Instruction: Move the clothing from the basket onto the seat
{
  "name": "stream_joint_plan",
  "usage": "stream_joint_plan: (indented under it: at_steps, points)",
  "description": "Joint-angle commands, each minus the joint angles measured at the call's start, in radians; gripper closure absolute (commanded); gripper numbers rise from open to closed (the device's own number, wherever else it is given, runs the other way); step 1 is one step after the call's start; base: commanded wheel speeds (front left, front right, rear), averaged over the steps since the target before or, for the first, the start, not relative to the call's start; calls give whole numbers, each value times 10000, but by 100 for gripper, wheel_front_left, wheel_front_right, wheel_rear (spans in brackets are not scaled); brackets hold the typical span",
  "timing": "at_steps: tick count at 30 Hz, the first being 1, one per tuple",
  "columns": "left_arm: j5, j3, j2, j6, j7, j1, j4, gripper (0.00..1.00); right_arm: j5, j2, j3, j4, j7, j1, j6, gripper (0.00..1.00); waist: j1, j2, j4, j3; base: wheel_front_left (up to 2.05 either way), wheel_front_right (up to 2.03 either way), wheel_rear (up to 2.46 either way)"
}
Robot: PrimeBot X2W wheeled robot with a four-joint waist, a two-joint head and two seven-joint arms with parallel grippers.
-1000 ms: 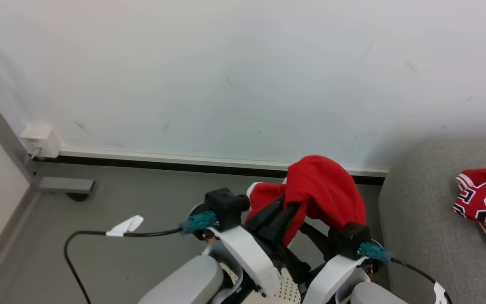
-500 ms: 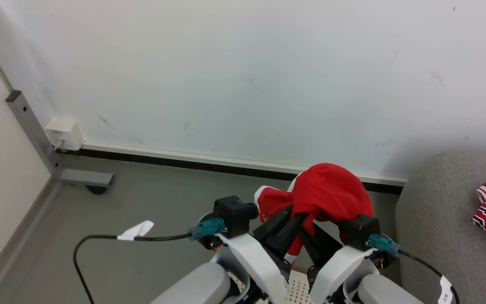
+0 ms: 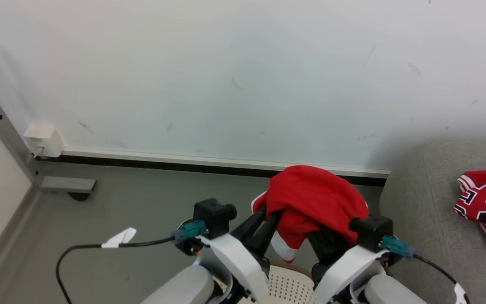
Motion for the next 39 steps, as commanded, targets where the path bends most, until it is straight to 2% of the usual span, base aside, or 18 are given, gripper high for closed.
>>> stream_joint_plan:
  at_steps: [1,7,16,30,31,39]
  points:
    - [-119,-6,74,-1,-74,186,45,0,-108,-192,-171,-207,3,157,-16,100,0,0,-119,48,0,0,0]
    - [-223,9,196,-126,-188,458,-157,0,-402,-741,-810,-793,2,454,-16,100,0,0,-532,156,0,0,0]
    - [85,-111,408,55,-281,578,-529,0,-1270,-1336,-2198,-1303,3,796,-16,100,0,0,-1513,286,0,0,0]
    - [51,-57,546,102,-373,597,-634,0,-2060,-2032,-3102,-2409,2,815,-18,100,0,0,-4092,712,0,0,0]
    - [51,-57,546,102,-373,597,-634,0,-2060,-2032,-3102,-2409,2,815,-18,100,0,0,-4092,712,0,0,0]
    - [325,-76,653,123,-422,370,-645,0,-2409,-2285,-3896,-3203,3,1011,-16,100,0,0,-5433,1004,0,0,0]
